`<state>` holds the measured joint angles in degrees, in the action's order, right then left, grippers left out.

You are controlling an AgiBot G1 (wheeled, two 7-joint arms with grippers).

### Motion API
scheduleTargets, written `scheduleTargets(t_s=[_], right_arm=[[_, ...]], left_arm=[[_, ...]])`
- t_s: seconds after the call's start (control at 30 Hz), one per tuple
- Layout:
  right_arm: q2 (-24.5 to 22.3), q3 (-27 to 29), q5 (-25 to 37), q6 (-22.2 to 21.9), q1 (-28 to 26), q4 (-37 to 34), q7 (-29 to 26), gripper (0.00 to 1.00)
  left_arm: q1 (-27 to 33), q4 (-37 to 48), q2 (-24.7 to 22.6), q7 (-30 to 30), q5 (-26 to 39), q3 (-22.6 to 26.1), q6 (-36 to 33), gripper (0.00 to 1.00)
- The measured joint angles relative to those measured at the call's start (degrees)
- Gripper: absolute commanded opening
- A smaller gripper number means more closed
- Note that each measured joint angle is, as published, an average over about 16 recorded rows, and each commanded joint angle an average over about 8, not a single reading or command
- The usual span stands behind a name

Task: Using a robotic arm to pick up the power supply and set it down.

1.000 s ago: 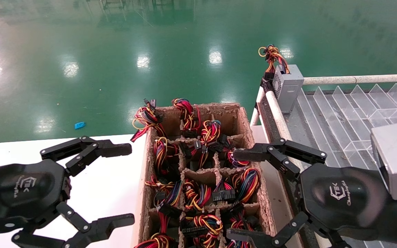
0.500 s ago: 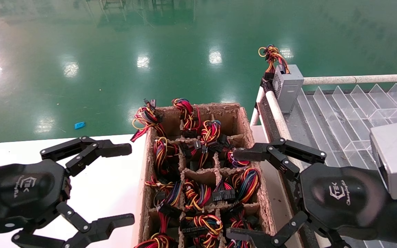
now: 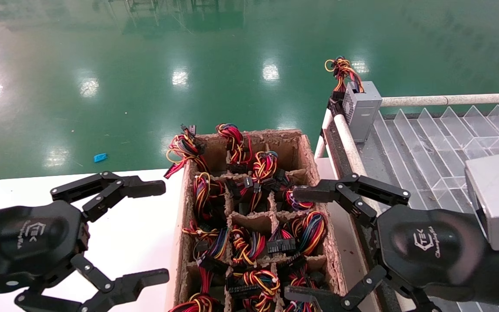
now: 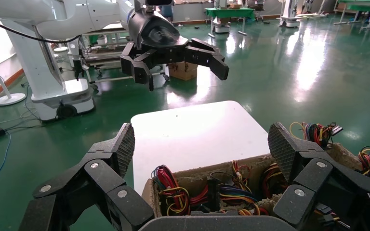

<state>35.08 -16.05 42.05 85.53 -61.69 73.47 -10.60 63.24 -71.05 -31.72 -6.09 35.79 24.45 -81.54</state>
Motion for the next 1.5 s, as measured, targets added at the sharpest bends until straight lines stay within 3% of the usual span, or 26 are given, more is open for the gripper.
scheduleTargets(t_s=[1.5], right_arm=[[0.0, 0.0, 0.01, -0.01, -0.01, 0.0, 0.0, 1.0]], left_arm=[[0.0, 0.0, 0.0, 0.0, 0.0, 0.0, 0.0, 1.0]])
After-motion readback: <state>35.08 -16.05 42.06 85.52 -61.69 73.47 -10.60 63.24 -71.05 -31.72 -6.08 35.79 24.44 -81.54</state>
